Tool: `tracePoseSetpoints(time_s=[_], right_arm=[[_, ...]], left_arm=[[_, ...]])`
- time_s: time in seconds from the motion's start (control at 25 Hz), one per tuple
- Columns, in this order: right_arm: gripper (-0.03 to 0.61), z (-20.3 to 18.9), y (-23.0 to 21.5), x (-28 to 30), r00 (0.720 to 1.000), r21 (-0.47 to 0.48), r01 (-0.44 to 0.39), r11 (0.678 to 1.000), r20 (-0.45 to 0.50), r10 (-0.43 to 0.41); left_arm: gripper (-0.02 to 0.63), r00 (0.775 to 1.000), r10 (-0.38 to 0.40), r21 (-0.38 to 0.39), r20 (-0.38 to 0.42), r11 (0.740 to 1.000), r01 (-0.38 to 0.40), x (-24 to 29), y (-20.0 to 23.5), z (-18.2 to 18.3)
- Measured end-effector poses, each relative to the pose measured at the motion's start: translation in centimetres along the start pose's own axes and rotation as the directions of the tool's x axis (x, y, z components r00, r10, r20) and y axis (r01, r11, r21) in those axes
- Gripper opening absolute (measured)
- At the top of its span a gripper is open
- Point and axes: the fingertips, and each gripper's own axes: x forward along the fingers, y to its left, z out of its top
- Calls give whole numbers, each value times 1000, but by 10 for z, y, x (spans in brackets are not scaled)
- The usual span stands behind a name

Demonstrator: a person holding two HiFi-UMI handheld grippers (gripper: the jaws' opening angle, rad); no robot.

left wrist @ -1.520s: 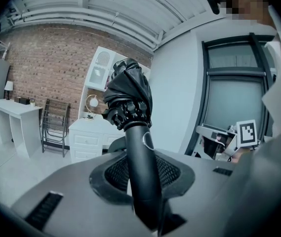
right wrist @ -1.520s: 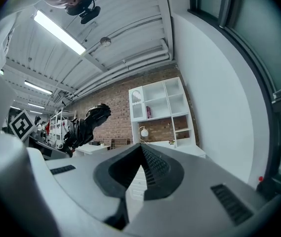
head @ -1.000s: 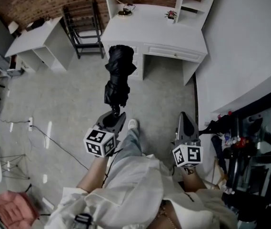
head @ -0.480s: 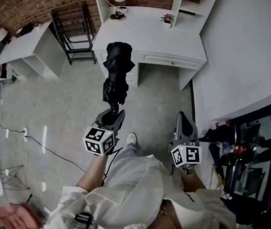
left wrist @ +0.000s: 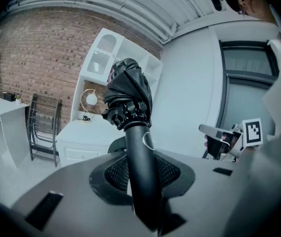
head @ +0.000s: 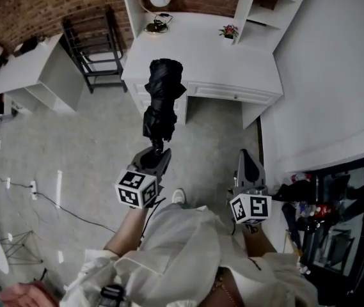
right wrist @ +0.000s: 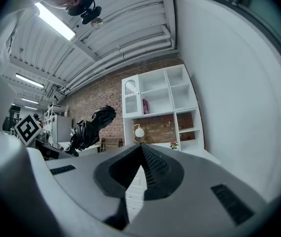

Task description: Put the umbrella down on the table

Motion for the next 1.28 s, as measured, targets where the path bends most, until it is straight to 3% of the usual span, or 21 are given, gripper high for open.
tracePoseSetpoints(time_s=[0.36, 0.8, 1.28], right_arm=[[17, 8, -5, 83, 1000, -11, 3, 1000, 10, -3], [17, 0, -25, 133, 1000, 1, -10, 1000, -2, 10], [17, 11, -93, 256, 996, 12, -88, 996, 13, 88]], left_arm=[[117, 1000, -25, 12, -7, 1000, 25, 56, 48, 35], [117, 999, -30, -3, -44, 1000, 30, 103, 65, 43], [117, 1000, 8, -9, -28, 1000, -9, 226, 93, 104]])
